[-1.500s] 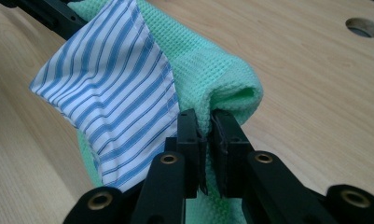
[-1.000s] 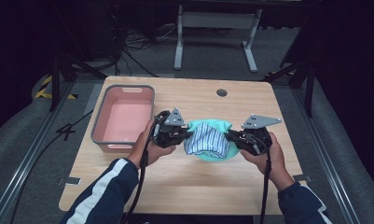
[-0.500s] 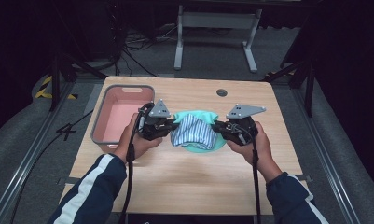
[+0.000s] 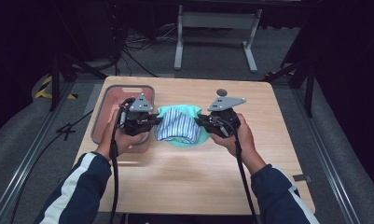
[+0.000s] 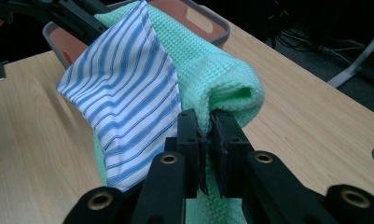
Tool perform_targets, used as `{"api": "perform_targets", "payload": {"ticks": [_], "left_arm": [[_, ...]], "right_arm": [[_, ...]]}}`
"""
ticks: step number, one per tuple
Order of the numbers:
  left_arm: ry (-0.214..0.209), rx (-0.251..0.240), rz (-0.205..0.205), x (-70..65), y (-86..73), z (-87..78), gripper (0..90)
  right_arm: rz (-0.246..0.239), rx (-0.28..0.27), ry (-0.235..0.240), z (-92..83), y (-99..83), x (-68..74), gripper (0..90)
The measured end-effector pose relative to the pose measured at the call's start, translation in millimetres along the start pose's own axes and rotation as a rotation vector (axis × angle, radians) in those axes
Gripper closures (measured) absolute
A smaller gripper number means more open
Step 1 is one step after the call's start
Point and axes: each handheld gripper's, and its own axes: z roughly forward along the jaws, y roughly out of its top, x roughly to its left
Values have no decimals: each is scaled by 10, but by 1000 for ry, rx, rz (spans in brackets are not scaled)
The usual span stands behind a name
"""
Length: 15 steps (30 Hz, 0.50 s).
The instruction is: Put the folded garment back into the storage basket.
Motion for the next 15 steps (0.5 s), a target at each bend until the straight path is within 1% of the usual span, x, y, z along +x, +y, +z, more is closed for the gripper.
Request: {"api": "perform_targets", "payload": {"ticks": [1, 2, 3, 5, 8, 10, 14, 15], "left_arm": [[6, 2, -1, 29, -13, -29, 825], [8, 3, -11, 54, -29, -47, 825], [18, 9, -6, 74, -36, -64, 825], [24, 9, -17, 116, -57, -107, 825], [50, 31, -3, 188, -70, -173, 826], [66, 44, -5, 219, -77, -205, 826], [87, 49, -10, 300, -107, -280, 827], [94, 54, -8, 320, -119, -297, 827]], "right_arm": [[2, 1, 2, 22, 21, 12, 824], [-2, 0, 5, 54, 47, 24, 824], [-4, 0, 9, 84, 72, 38, 824], [-6, -1, 15, 128, 108, 60, 824], [-4, -6, 24, 213, 187, 103, 824], [-7, -11, 30, 283, 255, 145, 824], [-34, -11, 35, 390, 359, 222, 825], [-32, -10, 37, 408, 374, 235, 825]]}}
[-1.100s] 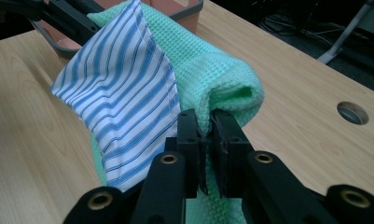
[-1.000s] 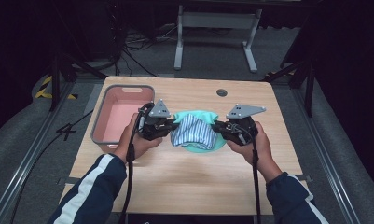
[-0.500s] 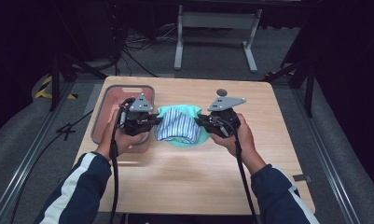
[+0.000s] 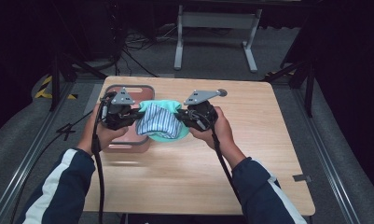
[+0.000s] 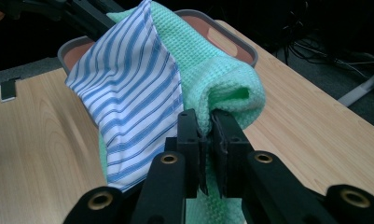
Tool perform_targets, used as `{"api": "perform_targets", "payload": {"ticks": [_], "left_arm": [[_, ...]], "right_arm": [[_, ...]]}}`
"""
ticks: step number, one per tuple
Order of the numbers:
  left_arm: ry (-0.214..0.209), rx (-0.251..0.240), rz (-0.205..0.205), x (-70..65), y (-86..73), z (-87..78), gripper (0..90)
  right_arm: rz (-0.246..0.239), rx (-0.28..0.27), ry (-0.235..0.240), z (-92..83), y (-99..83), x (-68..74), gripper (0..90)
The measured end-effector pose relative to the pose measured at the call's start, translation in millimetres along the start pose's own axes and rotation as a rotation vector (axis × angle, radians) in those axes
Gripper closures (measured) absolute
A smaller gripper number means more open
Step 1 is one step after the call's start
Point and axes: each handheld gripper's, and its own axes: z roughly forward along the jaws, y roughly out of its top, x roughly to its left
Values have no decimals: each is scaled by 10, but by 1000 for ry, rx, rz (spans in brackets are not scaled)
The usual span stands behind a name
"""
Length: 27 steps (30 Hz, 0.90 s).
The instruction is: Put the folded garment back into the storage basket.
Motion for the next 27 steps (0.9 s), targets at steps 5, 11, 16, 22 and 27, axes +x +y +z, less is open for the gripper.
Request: {"api": "perform_targets", "payload": {"ticks": [5, 11, 16, 22, 27], "left_arm": [[19, -5, -24, 84, -76, -35, 827], [37, 12, -24, 161, -119, -70, 827], [53, 15, -35, 207, -131, -122, 827], [74, 16, -47, 296, -217, -196, 827], [89, 21, -68, 379, -305, -254, 828]], "right_arm": [[-8, 5, 9, 121, 83, 36, 825], [-2, 0, 21, 210, 151, 57, 825], [-11, -4, 30, 281, 224, 106, 825], [-14, -5, 46, 399, 306, 161, 825], [-18, -4, 61, 530, 376, 227, 825]]}}
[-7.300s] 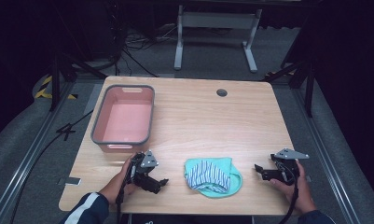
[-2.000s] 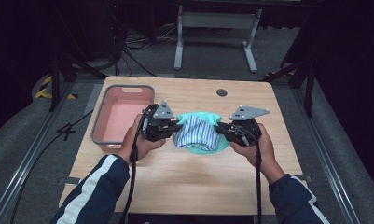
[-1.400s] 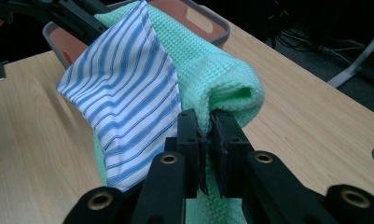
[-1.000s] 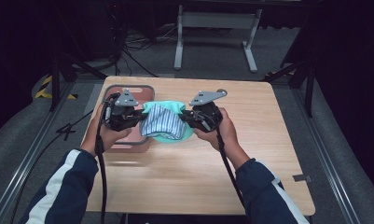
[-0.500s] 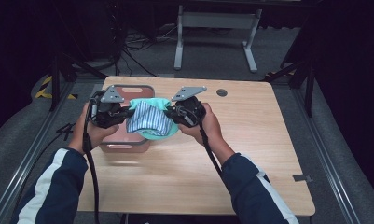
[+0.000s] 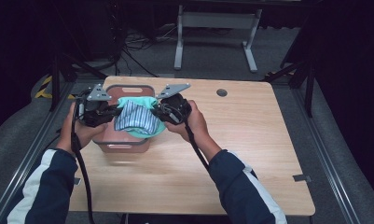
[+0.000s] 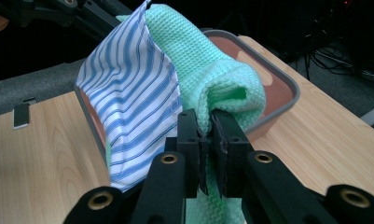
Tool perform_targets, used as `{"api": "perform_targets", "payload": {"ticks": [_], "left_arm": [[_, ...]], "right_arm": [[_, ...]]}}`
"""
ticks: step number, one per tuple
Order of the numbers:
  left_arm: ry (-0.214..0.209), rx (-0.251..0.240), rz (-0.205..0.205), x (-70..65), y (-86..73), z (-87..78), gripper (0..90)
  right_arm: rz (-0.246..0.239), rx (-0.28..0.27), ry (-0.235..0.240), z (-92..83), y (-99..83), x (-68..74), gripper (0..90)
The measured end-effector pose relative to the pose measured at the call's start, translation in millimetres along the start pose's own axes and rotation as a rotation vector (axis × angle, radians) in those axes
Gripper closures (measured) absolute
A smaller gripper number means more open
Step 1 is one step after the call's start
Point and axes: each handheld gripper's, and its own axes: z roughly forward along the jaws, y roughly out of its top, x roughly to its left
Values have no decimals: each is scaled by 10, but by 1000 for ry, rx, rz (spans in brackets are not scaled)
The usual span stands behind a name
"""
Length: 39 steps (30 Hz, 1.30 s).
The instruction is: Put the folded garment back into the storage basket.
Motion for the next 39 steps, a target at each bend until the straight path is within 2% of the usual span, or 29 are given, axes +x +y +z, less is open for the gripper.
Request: {"api": "perform_targets", "payload": {"ticks": [11, 17, 19, 24, 36, 39], "left_arm": [[41, 9, -32, 150, -187, -35, 828], [46, 19, -54, 181, -249, -25, 828], [48, 25, -46, 196, -261, -23, 828], [65, 23, -54, 221, -317, 14, 828], [68, 76, -85, 292, -474, 196, 828], [68, 68, -96, 302, -508, 247, 828]], "right_arm": [[-6, 8, 33, 285, 100, 110, 825], [-18, 26, 40, 433, 113, 166, 825], [-17, 32, 43, 477, 118, 181, 825], [-24, 43, 44, 567, 121, 188, 825], [29, 70, 54, 801, 26, 133, 822], [40, 77, 55, 850, -4, 117, 822]]}}
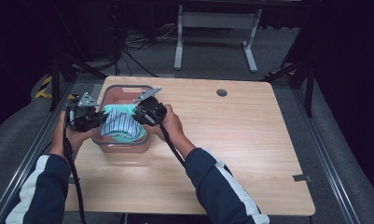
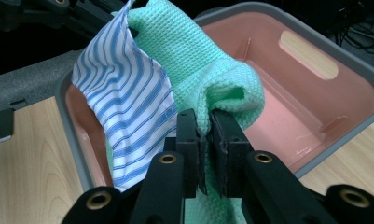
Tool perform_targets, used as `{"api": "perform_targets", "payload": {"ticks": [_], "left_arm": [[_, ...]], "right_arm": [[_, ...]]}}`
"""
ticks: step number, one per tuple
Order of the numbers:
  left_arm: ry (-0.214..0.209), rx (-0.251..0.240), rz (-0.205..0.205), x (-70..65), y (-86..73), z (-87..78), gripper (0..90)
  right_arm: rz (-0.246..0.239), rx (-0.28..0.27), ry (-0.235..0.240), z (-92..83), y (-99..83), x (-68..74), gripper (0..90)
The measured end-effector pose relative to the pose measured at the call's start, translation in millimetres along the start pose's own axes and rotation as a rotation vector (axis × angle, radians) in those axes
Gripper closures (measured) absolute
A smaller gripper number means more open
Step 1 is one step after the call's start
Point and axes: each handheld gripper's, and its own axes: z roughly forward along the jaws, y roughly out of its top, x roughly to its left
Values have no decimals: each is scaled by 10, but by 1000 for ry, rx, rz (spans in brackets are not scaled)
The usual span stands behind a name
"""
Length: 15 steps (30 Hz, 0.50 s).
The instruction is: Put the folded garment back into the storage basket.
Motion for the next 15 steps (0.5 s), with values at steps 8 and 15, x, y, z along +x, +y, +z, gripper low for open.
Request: {"api": "perform_targets", "payload": {"ticks": [8, 15], "left_arm": [[9, 17, -20, 35, -65, 97, 827], [10, 30, -21, 12, -115, 175, 797]], "right_arm": [[-2, 19, 2, 145, -45, 11, 819], [13, 44, -9, 222, -88, -11, 795]]}}
